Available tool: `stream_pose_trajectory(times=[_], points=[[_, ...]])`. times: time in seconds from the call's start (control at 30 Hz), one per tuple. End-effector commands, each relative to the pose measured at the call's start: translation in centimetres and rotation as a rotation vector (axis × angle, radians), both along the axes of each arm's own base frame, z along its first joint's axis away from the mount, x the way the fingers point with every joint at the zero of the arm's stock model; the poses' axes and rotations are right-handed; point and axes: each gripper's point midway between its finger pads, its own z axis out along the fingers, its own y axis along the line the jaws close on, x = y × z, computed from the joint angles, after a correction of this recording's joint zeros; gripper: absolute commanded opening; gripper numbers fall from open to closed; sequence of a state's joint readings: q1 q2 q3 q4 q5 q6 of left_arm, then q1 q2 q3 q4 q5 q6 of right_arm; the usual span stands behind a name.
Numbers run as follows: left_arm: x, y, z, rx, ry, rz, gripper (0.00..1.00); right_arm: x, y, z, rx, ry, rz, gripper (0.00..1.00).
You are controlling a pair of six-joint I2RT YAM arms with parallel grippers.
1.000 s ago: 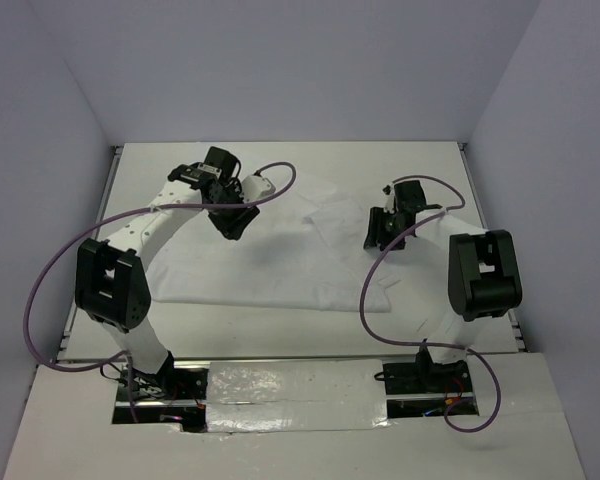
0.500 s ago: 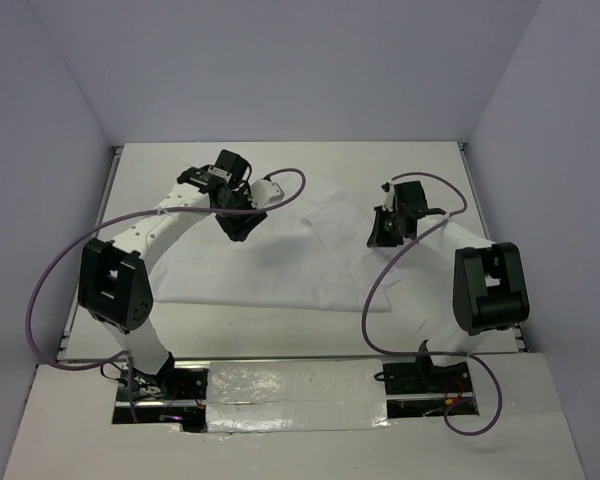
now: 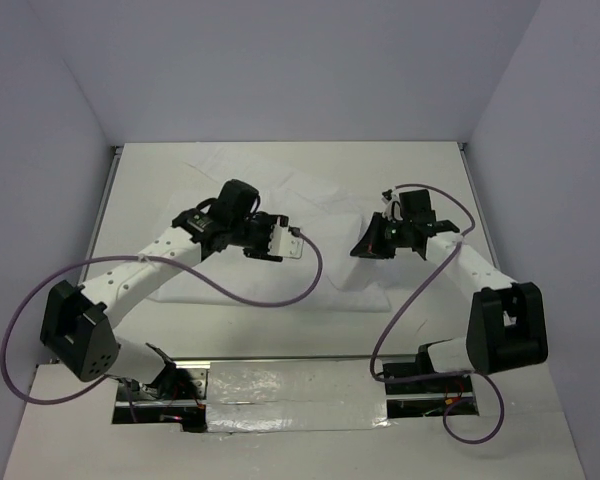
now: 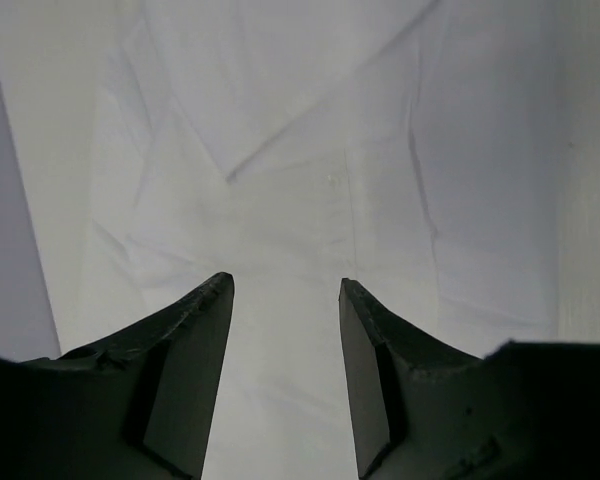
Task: Fold and stack the long sleeve shirts
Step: Fold the shirt
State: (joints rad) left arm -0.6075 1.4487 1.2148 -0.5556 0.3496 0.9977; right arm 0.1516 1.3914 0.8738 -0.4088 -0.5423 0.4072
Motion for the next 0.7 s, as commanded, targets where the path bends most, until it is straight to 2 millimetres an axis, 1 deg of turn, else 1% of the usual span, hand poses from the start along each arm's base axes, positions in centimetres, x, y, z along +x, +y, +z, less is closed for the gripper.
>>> stream_pose_trajectory(times=[0.0, 0.03, 0.07, 0.1, 0.17, 0.2, 0.23, 0.27, 0.3, 0.4, 0.43, 0.47, 0.5, 0.53, 0.57, 0.6, 0.63, 0.67], points=[[-1.5, -5.7, 3.4, -0.235, -0.188, -0.307, 0.60, -1.8, 2.8, 3.1, 0.198, 0.017, 0.003, 0.00], [-1.5, -6.5, 3.4, -0.246, -0.209, -0.326, 0.61, -1.8, 3.0, 4.0, 0.222, -0.006, -0.009, 0.00], [-1.8, -6.9, 1.9, -0.219, -0.216, -0.367, 0.62, -1.6, 3.3, 4.2, 0.256, -0.004, -0.033, 0.00], [-2.3, -7.5, 1.1, -0.205, -0.230, -0.399, 0.62, -1.7, 3.5, 4.4, 0.277, 0.000, -0.032, 0.00], [-2.2, -8.4, -0.8, -0.196, -0.288, -0.434, 0.62, -1.6, 3.8, 4.3, 0.306, 0.007, -0.039, 0.00], [-2.6, -9.1, -1.3, -0.194, -0.318, -0.462, 0.62, -1.5, 3.8, 4.1, 0.311, 0.013, -0.042, 0.00], [-2.6, -9.4, -1.9, -0.185, -0.342, -0.475, 0.62, -1.4, 3.8, 3.9, 0.312, 0.023, -0.046, 0.00], [-2.6, -10.3, -2.6, -0.192, -0.382, -0.500, 0.62, -1.2, 3.9, 3.9, 0.322, 0.022, -0.046, 0.00], [-2.5, -10.8, -3.0, -0.193, -0.393, -0.505, 0.61, -1.2, 4.1, 4.0, 0.327, 0.024, -0.043, 0.00], [-1.3, -12.3, -3.8, -0.211, -0.406, -0.458, 0.61, -0.8, 4.3, 4.2, 0.347, 0.029, -0.044, 0.00], [-0.9, -12.5, -3.9, -0.214, -0.406, -0.447, 0.61, -0.6, 4.2, 4.1, 0.342, 0.028, -0.051, 0.00], [-0.8, -12.7, -4.8, -0.205, -0.391, -0.446, 0.62, -0.5, 4.2, 4.2, 0.341, 0.026, -0.056, 0.00], [-0.8, -12.6, -5.3, -0.196, -0.390, -0.449, 0.62, -0.4, 4.2, 4.2, 0.341, 0.030, -0.061, 0.00], [-1.0, -12.3, -6.1, -0.185, -0.382, -0.454, 0.62, -0.4, 4.1, 4.0, 0.341, 0.035, -0.065, 0.00], [-1.3, -12.2, -6.5, -0.179, -0.384, -0.471, 0.63, -0.4, 4.2, 4.1, 0.345, 0.033, -0.064, 0.00], [-1.3, -12.2, -6.4, -0.189, -0.395, -0.467, 0.63, -0.4, 4.2, 3.8, 0.346, 0.042, -0.065, 0.00], [-1.6, -12.1, -6.9, -0.200, -0.367, -0.454, 0.63, -0.4, 4.2, 3.6, 0.345, 0.049, -0.067, 0.00], [-1.8, -12.4, -6.9, -0.213, -0.357, -0.454, 0.63, -0.4, 4.3, 3.5, 0.348, 0.055, -0.065, 0.00]])
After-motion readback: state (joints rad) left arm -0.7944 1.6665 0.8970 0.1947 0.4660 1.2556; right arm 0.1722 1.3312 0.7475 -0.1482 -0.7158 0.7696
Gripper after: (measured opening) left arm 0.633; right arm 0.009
